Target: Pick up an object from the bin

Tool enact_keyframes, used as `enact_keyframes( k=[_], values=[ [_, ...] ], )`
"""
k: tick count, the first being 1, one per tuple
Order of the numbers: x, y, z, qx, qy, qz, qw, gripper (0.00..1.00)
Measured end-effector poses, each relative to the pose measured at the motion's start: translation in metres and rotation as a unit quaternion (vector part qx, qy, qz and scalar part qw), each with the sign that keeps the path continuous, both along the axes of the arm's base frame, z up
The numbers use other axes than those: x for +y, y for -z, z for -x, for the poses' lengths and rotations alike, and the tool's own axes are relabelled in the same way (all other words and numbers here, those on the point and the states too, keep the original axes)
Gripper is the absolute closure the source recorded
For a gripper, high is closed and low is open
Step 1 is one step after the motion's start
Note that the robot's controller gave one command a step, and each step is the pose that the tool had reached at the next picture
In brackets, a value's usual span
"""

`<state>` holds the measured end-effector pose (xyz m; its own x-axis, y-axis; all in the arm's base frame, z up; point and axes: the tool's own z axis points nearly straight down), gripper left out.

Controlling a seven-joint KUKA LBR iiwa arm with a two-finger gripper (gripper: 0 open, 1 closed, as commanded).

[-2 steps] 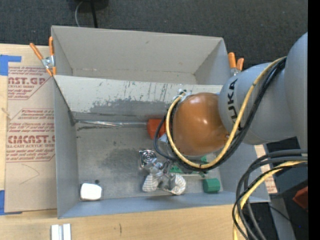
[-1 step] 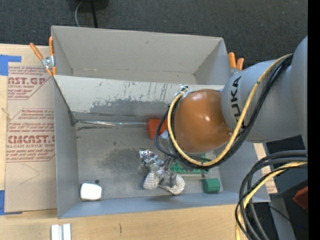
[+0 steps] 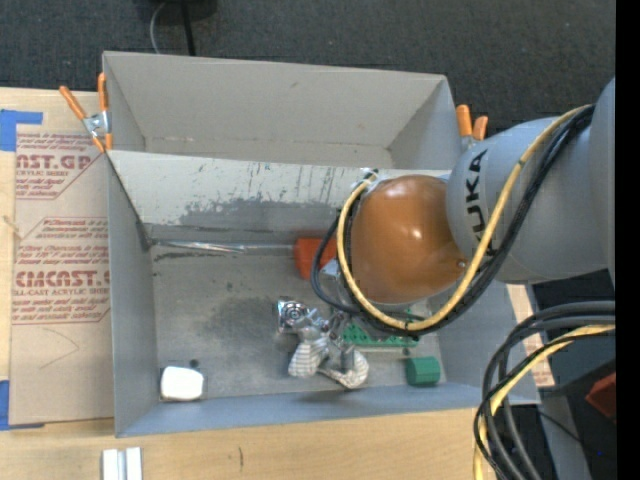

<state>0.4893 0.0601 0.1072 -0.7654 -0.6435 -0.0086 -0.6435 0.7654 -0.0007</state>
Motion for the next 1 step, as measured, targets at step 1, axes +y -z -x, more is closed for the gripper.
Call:
enact_keyframes(
  k=[1],
  values=[
    [0.0002,-0.0073,0.0011,0.0021,0.000,0.000,1.0000,1.00]
  ],
)
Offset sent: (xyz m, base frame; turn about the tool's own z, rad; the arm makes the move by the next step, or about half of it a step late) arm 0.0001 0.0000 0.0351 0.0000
